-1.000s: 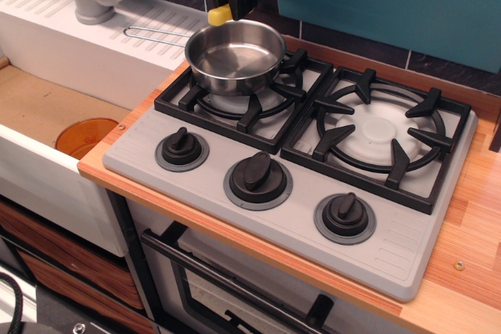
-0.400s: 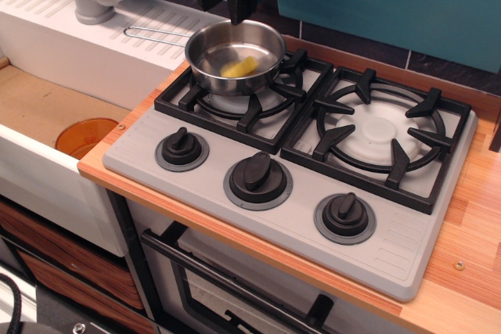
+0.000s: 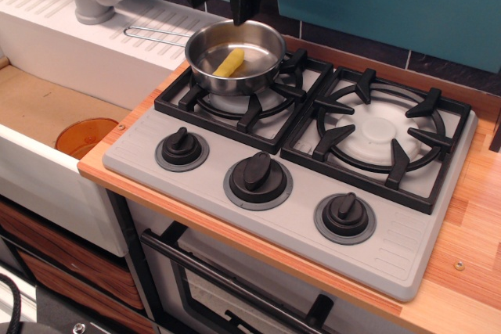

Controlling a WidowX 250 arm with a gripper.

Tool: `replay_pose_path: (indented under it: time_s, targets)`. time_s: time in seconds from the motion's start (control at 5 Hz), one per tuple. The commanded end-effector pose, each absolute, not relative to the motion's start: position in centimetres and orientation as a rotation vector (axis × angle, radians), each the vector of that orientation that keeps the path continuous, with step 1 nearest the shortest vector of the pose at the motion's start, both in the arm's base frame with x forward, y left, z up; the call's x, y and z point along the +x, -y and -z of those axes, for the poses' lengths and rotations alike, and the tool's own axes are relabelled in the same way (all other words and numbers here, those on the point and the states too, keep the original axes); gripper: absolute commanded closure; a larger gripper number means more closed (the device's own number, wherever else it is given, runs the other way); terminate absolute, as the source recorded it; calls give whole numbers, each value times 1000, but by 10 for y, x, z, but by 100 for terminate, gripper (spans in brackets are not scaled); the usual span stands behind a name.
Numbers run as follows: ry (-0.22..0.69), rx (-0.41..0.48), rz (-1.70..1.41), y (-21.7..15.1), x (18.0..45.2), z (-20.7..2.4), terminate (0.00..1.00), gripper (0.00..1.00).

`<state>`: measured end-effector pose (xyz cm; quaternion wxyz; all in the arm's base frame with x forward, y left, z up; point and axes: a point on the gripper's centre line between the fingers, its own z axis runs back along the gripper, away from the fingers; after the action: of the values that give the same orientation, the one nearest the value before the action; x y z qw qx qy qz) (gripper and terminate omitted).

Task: Put fry in pot or pan an put pot or pan on stove

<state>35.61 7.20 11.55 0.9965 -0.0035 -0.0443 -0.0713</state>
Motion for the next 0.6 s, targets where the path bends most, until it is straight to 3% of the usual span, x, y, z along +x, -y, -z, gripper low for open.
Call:
replay_pose_path:
  time_s: [0.0, 0.4]
  targets:
    - [157, 8, 122, -40, 373, -140, 0, 0]
    - [144, 19, 112, -33, 371, -143, 0, 0]
